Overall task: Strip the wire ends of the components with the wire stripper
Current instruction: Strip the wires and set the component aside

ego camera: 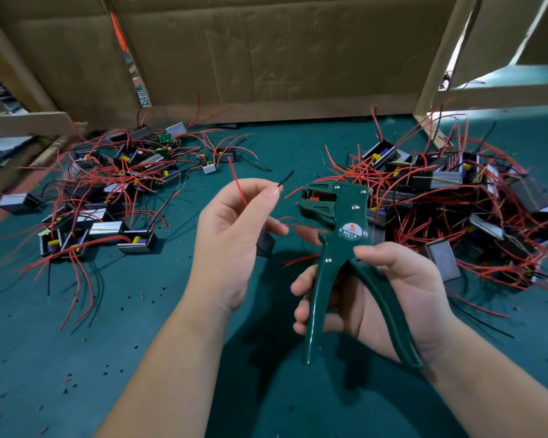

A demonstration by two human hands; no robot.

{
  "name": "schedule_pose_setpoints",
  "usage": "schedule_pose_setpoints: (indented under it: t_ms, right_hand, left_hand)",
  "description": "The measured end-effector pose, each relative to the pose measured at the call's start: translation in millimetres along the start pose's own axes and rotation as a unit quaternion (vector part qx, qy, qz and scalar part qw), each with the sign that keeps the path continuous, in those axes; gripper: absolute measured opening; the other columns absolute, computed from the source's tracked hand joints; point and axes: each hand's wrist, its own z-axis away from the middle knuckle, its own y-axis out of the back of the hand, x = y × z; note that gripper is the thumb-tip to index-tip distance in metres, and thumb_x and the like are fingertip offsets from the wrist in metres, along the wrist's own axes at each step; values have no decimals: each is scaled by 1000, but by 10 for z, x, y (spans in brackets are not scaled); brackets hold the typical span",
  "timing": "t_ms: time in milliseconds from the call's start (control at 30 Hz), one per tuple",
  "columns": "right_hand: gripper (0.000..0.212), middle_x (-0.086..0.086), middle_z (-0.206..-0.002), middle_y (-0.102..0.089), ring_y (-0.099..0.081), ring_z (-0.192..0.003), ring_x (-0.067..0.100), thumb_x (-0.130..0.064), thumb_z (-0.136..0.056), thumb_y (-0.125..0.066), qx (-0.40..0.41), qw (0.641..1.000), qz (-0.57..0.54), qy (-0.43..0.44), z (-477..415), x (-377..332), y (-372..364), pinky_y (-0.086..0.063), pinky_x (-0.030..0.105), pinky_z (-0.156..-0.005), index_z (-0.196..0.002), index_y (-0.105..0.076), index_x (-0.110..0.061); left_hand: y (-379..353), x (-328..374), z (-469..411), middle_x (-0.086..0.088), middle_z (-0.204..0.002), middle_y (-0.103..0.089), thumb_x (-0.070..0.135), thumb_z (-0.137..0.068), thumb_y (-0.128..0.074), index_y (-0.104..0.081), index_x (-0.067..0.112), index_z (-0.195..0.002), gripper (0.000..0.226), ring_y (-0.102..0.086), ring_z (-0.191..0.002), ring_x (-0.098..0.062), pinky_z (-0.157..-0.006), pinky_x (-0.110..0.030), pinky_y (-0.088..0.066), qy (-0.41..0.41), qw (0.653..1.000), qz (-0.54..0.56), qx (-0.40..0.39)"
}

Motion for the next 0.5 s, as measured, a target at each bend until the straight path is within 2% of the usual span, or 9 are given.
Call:
schedule_pose_setpoints:
  t_ms: [133, 233, 367, 500]
  right_hand:
    - [66, 27, -88, -64, -65, -72, 40, -28, -53, -82, -4, 1000, 17, 11, 13, 2, -3, -55, 51, -71, -109, -64, 2]
    - [55, 26, -88, -64, -65, -74, 40, -31, -56, -80, -15, 999, 51, 2, 30, -2, 2, -54, 51, -73, -101, -68, -1]
    - [52, 29, -91, -64, -64, -73, 42, -29, -58, -81, -23, 997, 73, -3, 50, 9, -4, -52, 54, -73, -100, -66, 0]
    - [48, 29, -85, -63, -64, -72, 42, -27, -61, -81, -35, 996, 78, -4, 64, 7, -9, -52, 54, -72, -98, -65, 0]
  left_hand:
    - [36, -9, -25, 12, -55, -57, 16, -85, -68, -73, 28, -71, 19, -47, -51, -4, -48, -15, -40, -4, 999, -35, 29]
    - [48, 6, -18, 10, -56, -57, 21, -77, -72, -75, 24, -73, 5, -41, -52, -4, -50, -15, -36, -32, 998, -42, 20]
    - [81, -7, -31, -6, -61, -48, 22, -75, -77, -76, 24, -79, 4, -36, -56, -13, -52, -23, -31, -65, 994, -85, 1]
    - [84, -8, -46, -30, -73, -49, 24, -78, -71, -74, 33, -79, 9, -38, -60, -16, -57, -26, -33, -95, 984, -148, -14]
